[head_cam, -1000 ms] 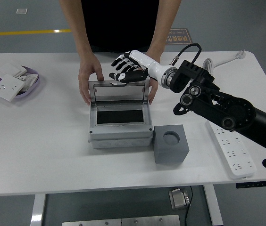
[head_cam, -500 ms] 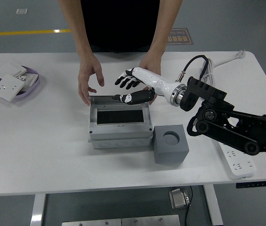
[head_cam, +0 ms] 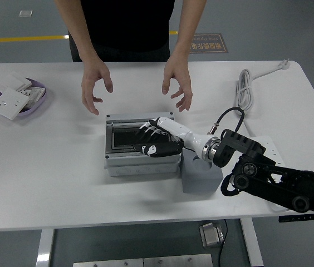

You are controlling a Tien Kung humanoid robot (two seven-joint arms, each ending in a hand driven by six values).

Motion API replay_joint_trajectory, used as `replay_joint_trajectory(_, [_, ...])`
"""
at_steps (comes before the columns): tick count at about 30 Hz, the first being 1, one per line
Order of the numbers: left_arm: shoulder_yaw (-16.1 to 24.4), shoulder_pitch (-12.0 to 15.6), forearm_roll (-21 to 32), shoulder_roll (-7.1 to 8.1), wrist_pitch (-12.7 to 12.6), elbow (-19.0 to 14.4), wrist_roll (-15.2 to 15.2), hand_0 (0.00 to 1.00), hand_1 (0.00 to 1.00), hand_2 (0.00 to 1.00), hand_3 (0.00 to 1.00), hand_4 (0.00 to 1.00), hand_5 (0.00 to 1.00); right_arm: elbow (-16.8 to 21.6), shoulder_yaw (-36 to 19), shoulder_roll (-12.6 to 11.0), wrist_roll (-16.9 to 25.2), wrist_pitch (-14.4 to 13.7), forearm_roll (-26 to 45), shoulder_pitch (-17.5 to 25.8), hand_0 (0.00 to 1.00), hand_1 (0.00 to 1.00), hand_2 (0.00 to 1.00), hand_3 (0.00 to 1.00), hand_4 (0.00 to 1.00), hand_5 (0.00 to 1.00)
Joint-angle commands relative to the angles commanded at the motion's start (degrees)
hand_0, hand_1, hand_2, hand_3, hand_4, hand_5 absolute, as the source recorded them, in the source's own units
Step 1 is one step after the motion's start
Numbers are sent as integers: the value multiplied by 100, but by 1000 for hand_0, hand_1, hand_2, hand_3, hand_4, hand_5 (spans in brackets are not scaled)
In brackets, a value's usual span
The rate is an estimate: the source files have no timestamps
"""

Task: Pick up the cylinder from the cube,place it in the box,flap close box

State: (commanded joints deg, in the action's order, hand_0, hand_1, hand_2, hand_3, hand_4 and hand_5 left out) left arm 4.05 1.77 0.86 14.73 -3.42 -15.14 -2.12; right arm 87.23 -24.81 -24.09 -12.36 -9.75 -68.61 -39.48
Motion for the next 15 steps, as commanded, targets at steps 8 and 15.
replay_joint_trajectory(8, [-2,9,11,14,-1,3,0,567,614,574,597,704,210,649,-992,-622,-27,35,-74,232,676,641,672,690,656,395])
replay_joint_trajectory(15, [-133,46,121,10,4,19,-6,567,614,574,597,703,211,805,-2140,-933,-10,347,156,663,674,640,670,689,667,393])
